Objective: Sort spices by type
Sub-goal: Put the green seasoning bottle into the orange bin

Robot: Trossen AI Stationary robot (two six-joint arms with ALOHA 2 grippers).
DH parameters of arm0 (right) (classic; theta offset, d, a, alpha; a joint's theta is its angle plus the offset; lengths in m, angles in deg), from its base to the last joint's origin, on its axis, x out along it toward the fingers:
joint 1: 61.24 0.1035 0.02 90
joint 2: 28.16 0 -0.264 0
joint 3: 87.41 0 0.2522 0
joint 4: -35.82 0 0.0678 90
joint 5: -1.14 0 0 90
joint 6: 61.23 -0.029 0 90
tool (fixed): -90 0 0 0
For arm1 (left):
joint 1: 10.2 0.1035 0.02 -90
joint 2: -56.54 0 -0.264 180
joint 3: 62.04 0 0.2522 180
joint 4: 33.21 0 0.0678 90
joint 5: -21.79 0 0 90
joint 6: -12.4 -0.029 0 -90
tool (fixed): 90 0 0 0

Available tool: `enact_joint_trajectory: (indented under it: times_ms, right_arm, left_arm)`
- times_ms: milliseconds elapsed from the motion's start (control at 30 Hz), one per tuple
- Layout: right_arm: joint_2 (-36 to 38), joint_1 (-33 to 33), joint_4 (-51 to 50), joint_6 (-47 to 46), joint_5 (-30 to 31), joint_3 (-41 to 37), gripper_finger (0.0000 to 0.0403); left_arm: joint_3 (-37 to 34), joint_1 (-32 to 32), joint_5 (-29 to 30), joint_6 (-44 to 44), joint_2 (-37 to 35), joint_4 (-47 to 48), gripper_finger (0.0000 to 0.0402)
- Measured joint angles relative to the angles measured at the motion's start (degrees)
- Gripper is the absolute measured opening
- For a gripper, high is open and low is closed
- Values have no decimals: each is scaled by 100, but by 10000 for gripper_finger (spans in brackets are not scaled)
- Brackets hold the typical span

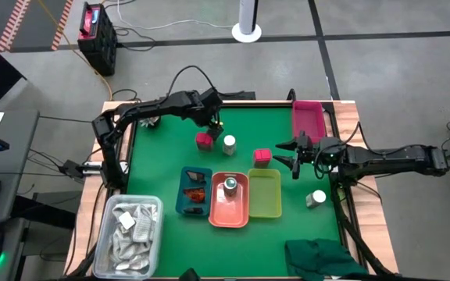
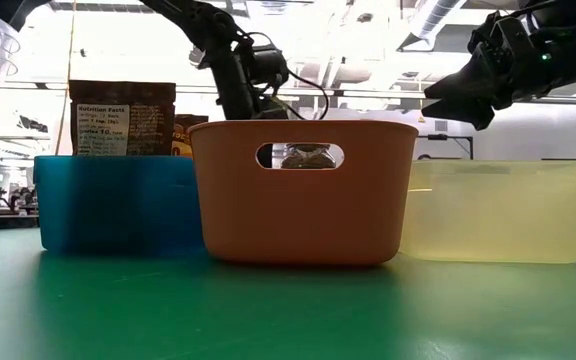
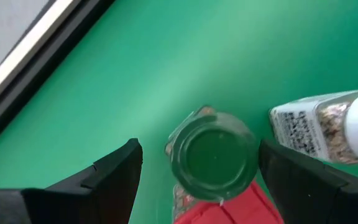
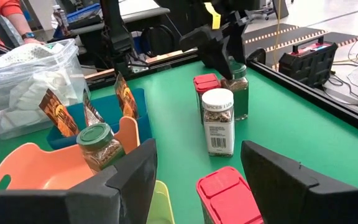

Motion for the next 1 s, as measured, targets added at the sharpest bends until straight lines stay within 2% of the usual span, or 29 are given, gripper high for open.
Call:
enact_joint_trajectory:
  times_ms: [1000]
  right_arm:
    - [0, 0, 1, 1, 22, 0, 260]
  left_arm:
    - [4, -115, 76, -166, 0, -166, 302]
